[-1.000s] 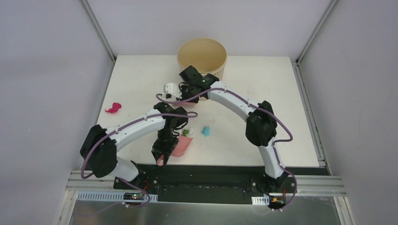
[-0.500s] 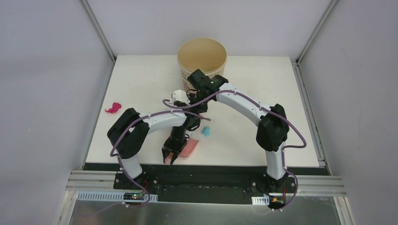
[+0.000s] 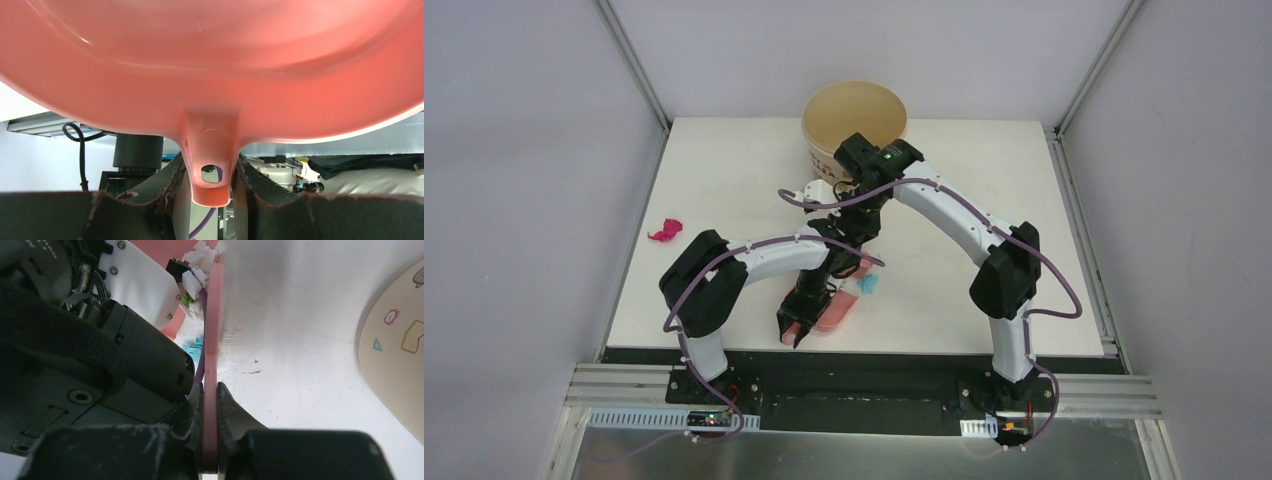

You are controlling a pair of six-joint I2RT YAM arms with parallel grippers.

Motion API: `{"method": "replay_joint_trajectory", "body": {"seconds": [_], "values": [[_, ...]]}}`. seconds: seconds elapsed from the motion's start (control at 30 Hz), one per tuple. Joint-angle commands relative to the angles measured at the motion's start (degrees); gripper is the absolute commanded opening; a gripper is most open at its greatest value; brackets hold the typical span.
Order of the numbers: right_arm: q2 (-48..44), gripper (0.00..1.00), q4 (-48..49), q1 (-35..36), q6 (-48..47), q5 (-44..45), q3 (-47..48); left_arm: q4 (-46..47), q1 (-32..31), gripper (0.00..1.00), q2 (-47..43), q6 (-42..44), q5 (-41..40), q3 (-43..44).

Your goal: Sweep away the paper scraps from the table

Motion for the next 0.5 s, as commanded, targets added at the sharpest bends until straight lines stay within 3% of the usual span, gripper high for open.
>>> {"method": "replay_joint_trajectory", "body": {"seconds": [0.0,0.17,0.47], "values": [[-1.27,0.00,-12.64,2.16,5.99,-11.86,4.50,6.17,0.63,0.17,-2.42,-2.56,-4.17,-0.48],[-0.99,0.00,-9.87,0.66,11.37,-10.58,5.95,11.61,0.06,0.33,-6.09,-2.94,-5.66,-3.82],[-4.32,0.00,-5.27,-3.78,17.51,-0.62,8.53,16.62,-2.19,0.37,-9.88,-5.39,-8.16,-7.96]]}}
